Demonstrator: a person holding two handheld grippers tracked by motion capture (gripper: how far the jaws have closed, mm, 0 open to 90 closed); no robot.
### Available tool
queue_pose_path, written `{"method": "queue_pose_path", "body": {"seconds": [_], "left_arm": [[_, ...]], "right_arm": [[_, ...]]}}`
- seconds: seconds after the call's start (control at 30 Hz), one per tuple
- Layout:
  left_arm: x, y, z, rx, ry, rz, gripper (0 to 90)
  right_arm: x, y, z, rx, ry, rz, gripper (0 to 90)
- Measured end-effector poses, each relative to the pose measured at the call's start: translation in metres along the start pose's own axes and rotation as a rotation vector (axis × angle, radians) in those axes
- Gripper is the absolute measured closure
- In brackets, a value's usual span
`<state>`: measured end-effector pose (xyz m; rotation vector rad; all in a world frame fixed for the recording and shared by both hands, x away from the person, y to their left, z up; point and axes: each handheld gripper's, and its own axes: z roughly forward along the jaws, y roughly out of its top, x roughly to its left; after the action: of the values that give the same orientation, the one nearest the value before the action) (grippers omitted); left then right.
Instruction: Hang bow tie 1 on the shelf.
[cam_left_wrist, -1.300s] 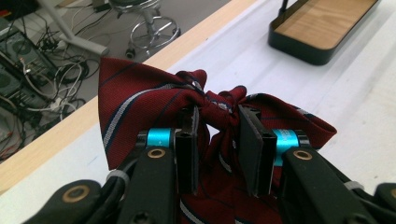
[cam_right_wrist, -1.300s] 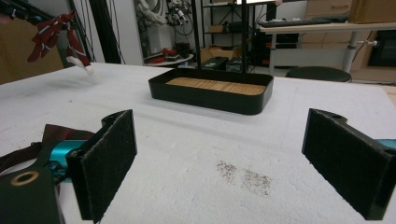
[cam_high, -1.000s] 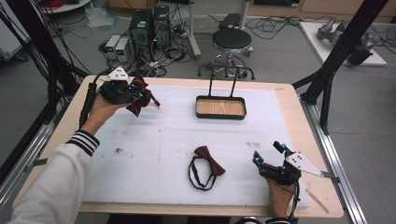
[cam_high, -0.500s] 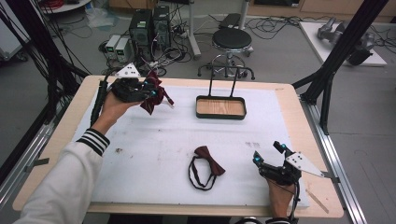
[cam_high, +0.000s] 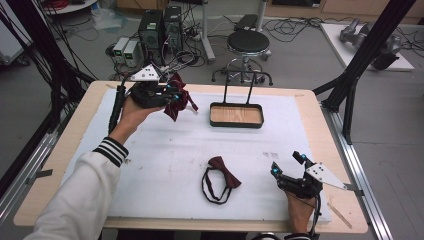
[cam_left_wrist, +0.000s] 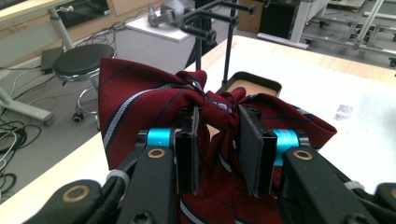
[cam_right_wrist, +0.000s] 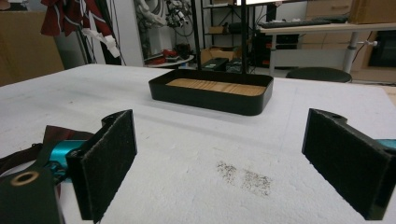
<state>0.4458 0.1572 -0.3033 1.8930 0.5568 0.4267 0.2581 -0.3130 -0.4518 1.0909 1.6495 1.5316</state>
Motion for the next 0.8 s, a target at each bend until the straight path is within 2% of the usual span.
{"method": "queue_pose_path", "body": {"seconds": [0.3,0.8], "left_arm": [[-0.006,0.012,0.013,-0.032,-0.025,-0.012,69.5],[-0.006,0.022,0.033,-0.042,-0.046,-0.022,69.5]], "right_arm": [[0.000,0.000,0.000,0.000,0.000,0.000,9.3],[0.000,0.000,0.000,-0.001,0.000,0.003,9.3]]}}
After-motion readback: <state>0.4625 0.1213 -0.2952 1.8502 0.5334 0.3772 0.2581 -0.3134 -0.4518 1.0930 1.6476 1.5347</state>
